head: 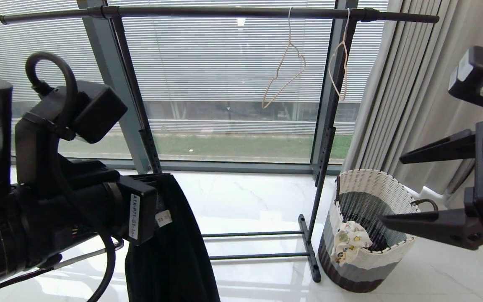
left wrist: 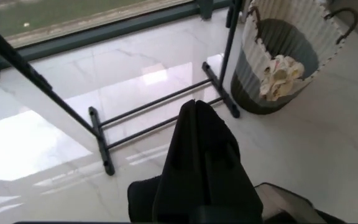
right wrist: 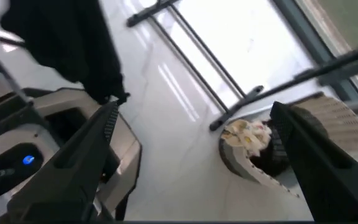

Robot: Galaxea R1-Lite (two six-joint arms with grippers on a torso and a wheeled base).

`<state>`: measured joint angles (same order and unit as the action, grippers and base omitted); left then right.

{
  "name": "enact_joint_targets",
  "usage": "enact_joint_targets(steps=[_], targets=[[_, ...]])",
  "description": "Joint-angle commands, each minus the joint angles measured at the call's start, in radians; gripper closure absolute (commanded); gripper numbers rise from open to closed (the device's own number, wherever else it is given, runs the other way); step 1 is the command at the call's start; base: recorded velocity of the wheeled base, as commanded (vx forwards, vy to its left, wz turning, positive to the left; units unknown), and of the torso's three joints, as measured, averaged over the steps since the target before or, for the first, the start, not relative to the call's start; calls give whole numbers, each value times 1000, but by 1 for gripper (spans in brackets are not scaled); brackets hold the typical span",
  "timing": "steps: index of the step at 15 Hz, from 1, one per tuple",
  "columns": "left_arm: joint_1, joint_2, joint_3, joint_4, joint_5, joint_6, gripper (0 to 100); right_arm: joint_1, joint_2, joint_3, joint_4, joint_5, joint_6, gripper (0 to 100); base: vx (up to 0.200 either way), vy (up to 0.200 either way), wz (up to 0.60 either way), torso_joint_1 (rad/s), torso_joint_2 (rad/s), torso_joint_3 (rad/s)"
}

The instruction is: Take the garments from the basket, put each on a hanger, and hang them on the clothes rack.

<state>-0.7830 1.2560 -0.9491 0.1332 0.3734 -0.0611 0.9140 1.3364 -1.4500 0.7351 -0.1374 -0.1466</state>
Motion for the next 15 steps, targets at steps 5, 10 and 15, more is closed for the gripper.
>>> enact_joint_targets(steps=[5, 10, 15], targets=[[481, -168, 153, 80, -151, 172, 100, -366, -91, 108, 9, -149, 125, 0, 0, 0, 0, 0, 0, 0], [574, -262, 219, 80, -149, 228, 100, -440, -103, 145, 3, -156, 122, 0, 0, 0, 0, 0, 0, 0], [577, -253, 199, 80, -148, 230, 100, -440, -120, 230, -106, -226, 121, 0, 40, 40, 0, 0, 2, 0]])
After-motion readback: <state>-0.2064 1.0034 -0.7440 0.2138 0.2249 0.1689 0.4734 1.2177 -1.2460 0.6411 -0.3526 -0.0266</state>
